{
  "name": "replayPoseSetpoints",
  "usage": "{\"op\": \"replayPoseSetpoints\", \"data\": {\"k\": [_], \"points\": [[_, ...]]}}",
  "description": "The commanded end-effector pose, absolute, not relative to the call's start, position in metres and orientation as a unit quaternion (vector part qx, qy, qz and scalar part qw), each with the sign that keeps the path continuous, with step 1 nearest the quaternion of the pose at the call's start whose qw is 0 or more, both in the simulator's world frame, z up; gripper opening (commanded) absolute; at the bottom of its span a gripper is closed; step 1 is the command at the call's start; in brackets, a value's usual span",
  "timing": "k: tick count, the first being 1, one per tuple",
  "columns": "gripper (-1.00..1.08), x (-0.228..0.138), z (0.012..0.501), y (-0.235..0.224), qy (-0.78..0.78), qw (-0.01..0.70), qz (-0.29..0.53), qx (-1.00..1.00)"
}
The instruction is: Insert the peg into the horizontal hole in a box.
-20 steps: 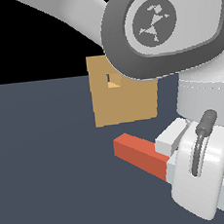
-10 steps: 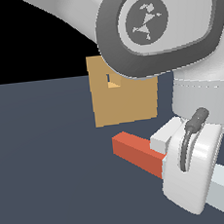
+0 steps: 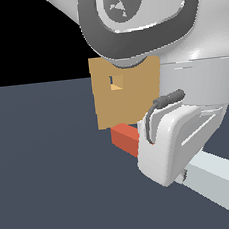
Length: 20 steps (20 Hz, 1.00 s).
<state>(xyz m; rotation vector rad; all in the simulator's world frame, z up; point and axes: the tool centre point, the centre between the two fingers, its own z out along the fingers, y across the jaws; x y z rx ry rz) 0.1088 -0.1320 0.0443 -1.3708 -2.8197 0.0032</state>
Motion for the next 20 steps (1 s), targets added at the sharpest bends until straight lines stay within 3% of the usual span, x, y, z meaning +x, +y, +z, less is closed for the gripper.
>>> {"op": "replayPoseSetpoints", "data": {"k": [1,20], "points": [[-1.0,0.103,0.057,-0.126,-0.89,0.0,0.0,-0.455],[-1.0,0.052,0.143,-0.055,-0.787,0.0,0.0,-0.616]]}}
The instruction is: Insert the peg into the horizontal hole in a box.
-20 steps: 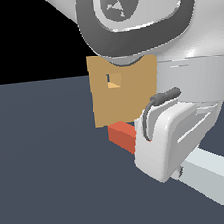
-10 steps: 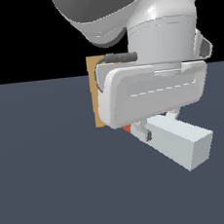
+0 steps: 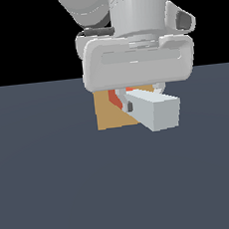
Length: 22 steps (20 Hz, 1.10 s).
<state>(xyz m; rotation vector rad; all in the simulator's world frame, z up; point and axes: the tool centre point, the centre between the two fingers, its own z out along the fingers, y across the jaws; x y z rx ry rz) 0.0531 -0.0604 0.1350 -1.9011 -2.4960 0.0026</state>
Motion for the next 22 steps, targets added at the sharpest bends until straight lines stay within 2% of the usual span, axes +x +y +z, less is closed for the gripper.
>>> {"op": "replayPoseSetpoints", "data": {"k": [1,10,22], "points": [[-1.0,0.051,0.146,-0.053,-0.783,0.0,0.0,-0.622],[-1.0,0.046,0.164,-0.036,-0.759,0.0,0.0,-0.651],[-1.0,0.046,0.165,-0.034,-0.758,0.0,0.0,-0.652]]}}
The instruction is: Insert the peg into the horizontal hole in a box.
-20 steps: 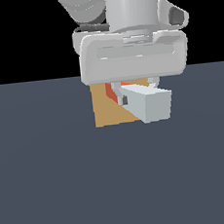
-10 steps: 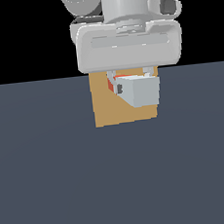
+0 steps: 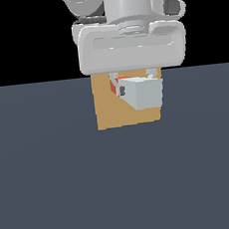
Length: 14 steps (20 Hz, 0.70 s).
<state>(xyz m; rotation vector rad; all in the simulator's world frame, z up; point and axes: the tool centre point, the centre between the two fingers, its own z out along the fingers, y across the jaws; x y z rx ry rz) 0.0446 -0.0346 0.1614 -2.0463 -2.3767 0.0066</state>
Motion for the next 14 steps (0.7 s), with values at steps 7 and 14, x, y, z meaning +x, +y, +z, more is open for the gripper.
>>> {"op": "replayPoseSetpoints", "data": {"k": [7,14], "points": [[-1.0,0.046,0.164,-0.032,-0.758,0.001,0.0,-0.652],[-1.0,0.04,0.165,0.001,-0.758,0.0,0.0,-0.652]]}}
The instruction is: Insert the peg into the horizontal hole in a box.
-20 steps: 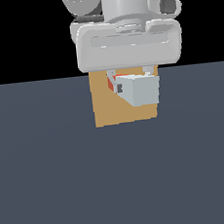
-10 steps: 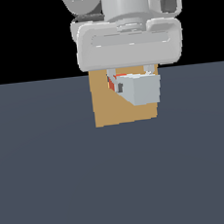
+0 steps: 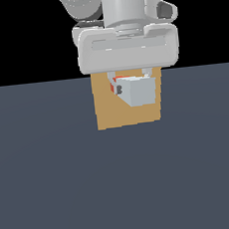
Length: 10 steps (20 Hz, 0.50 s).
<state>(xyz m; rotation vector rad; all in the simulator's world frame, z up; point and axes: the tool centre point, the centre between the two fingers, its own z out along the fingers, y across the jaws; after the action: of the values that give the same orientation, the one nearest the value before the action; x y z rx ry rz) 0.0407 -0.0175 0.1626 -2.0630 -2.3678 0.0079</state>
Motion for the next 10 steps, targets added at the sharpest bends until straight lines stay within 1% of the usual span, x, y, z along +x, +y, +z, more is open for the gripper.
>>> {"op": "replayPoseSetpoints", "data": {"k": [1,6,10], "points": [[-1.0,0.039,0.165,0.009,-0.758,0.0,0.0,-0.652],[-1.0,0.031,0.166,0.057,-0.758,-0.001,-0.001,-0.652],[-1.0,0.028,0.167,0.084,-0.758,-0.001,-0.002,-0.652]]}}
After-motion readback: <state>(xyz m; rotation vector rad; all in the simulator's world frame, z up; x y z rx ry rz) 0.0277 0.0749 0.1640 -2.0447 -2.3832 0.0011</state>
